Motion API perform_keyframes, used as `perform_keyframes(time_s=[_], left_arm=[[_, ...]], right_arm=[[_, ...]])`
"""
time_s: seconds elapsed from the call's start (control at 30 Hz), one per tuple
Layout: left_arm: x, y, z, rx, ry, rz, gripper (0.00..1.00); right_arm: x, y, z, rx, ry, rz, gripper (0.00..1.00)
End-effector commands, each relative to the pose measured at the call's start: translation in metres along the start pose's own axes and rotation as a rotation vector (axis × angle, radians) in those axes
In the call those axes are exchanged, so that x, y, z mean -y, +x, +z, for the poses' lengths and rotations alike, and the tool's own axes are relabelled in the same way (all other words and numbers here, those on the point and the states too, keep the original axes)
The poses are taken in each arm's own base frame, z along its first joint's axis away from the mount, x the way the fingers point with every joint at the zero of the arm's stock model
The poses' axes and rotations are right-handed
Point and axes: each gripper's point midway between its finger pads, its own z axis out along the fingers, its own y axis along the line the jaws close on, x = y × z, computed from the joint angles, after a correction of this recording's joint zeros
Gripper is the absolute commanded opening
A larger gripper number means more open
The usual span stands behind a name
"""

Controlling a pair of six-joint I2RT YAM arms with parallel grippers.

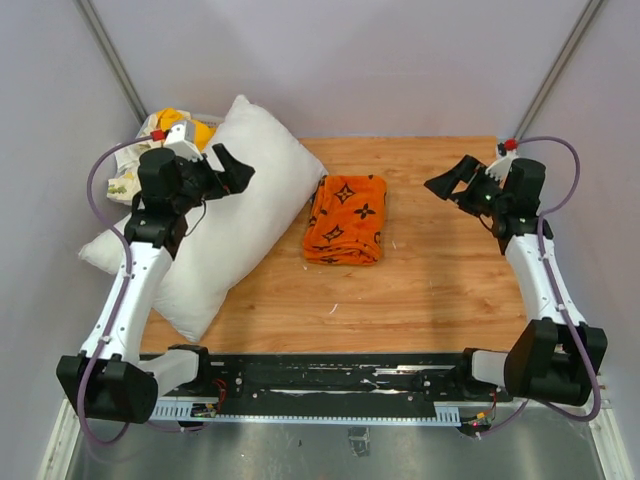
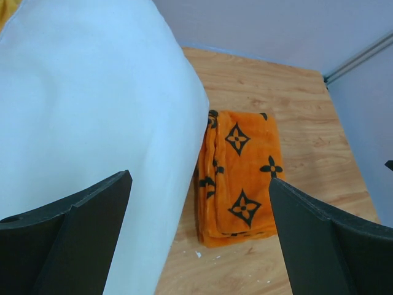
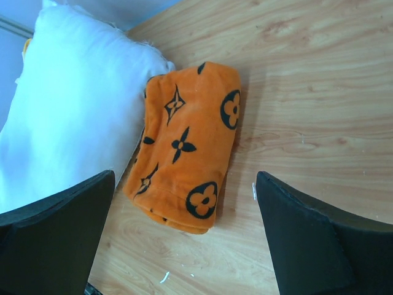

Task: Remove the pillowcase from the pillow
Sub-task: Reset both arms

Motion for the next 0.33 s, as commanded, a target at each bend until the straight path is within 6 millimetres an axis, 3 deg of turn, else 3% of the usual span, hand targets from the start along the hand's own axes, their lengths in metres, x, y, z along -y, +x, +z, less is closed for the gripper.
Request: perform_keyframes(time_s=[0.0,0.3], left_arm=[[0.0002,0.0014,-0.0062,-0.004,0.000,0.047,0.99],[-0.0066,0.0074,-0.0059,-0.019,-0.018,0.071,0.99]], right_arm=[[0.0057,-0.0009,0.0036,0.020,-0.002,0.044,0.98],[-0.0006,-0.0048,0.0019,0.039,-0.040,-0.017,0.98]])
